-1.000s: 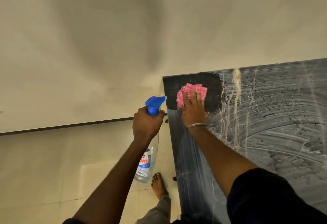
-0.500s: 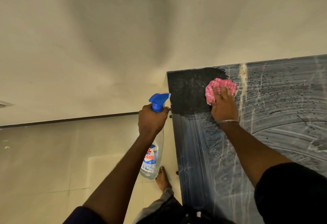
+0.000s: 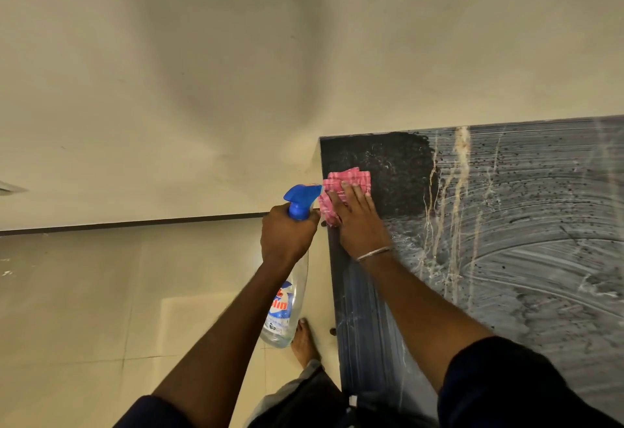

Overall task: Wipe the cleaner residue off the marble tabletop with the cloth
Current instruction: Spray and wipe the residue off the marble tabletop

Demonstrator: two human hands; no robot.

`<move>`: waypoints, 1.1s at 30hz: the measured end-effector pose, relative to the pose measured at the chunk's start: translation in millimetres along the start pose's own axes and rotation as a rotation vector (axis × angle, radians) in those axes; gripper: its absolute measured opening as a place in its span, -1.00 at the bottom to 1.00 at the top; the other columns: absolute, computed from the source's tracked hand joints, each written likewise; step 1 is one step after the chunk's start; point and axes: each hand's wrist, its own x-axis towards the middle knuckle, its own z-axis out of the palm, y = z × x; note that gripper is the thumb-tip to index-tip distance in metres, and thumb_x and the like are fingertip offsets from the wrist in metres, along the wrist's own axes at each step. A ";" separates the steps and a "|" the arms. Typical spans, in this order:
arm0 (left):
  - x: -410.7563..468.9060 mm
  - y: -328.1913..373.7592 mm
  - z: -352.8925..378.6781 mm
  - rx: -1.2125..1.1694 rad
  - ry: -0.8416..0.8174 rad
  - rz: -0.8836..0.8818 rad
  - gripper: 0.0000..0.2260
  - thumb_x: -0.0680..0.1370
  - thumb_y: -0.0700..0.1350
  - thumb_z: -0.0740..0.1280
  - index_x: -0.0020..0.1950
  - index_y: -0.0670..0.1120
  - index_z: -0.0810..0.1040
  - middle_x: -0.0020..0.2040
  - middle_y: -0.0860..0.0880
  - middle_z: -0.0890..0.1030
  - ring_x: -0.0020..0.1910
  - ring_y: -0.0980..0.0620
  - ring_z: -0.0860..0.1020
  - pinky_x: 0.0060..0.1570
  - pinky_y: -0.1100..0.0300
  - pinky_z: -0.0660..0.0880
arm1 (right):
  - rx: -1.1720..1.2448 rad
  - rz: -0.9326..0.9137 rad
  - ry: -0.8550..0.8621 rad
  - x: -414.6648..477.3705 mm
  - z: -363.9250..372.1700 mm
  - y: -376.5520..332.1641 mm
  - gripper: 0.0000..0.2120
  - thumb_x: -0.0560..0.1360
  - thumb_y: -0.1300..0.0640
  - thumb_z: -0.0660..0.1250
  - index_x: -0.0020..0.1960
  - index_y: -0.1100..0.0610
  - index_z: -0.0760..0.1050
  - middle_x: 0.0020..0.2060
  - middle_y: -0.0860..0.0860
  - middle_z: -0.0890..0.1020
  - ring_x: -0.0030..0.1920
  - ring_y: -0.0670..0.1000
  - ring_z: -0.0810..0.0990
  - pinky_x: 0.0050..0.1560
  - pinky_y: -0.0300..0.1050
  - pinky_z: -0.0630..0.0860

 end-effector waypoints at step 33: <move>-37.0 -16.5 4.2 -0.011 -0.070 0.085 -0.87 0.52 -0.08 0.40 -0.13 -0.10 0.49 -0.38 -0.01 0.48 -0.41 0.06 0.47 -0.26 0.25 0.47 | 0.036 0.401 0.088 -81.5 -30.8 110.5 -0.42 0.57 0.15 0.23 0.55 0.05 0.14 0.54 0.20 0.13 0.52 0.27 0.08 0.46 0.24 0.16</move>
